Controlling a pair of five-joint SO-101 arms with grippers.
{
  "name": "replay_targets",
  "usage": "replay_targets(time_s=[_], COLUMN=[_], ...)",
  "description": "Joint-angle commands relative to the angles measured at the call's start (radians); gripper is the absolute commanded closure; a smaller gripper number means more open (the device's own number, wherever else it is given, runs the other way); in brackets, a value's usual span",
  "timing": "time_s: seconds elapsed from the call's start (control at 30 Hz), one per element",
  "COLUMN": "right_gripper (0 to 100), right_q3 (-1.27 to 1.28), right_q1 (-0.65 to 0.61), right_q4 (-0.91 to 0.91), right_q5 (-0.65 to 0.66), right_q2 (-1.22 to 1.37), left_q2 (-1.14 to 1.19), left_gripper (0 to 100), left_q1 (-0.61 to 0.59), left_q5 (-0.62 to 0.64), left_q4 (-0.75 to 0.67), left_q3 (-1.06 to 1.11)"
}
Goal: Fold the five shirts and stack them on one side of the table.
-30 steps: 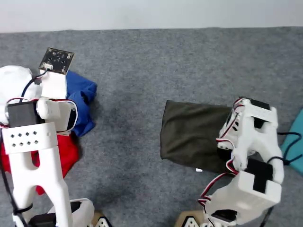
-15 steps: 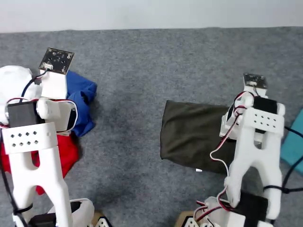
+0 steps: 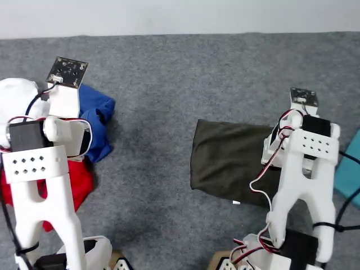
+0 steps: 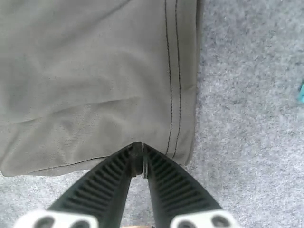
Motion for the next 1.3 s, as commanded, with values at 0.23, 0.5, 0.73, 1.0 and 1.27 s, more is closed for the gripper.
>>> replay_targets(time_s=[0.23,0.5,0.73,1.0,1.27], right_gripper=[98.3,90.2,77.7,77.7,77.6], right_q3=[-0.008,-0.008,-0.011,-0.006,-0.006], right_q1=[-0.116,-0.12,-0.12,-0.116,-0.116], right_q4=[-0.024,-0.076,-0.059,-0.031,-0.022], right_q5=[0.0,0.0,-0.046,-0.041,-0.048], right_q2=[-0.042,-0.042,-0.042,-0.042,-0.042], left_q2=[-0.031,-0.031,-0.031,-0.035,-0.184], left_gripper=[100,100,100,100,100], left_q1=[-0.006,-0.005,-0.006,-0.008,-0.003], left_q5=[0.006,0.002,0.006,0.006,0.003], left_q4=[0.02,0.02,0.02,0.02,0.018], left_q3=[0.041,0.041,0.041,0.041,0.076])
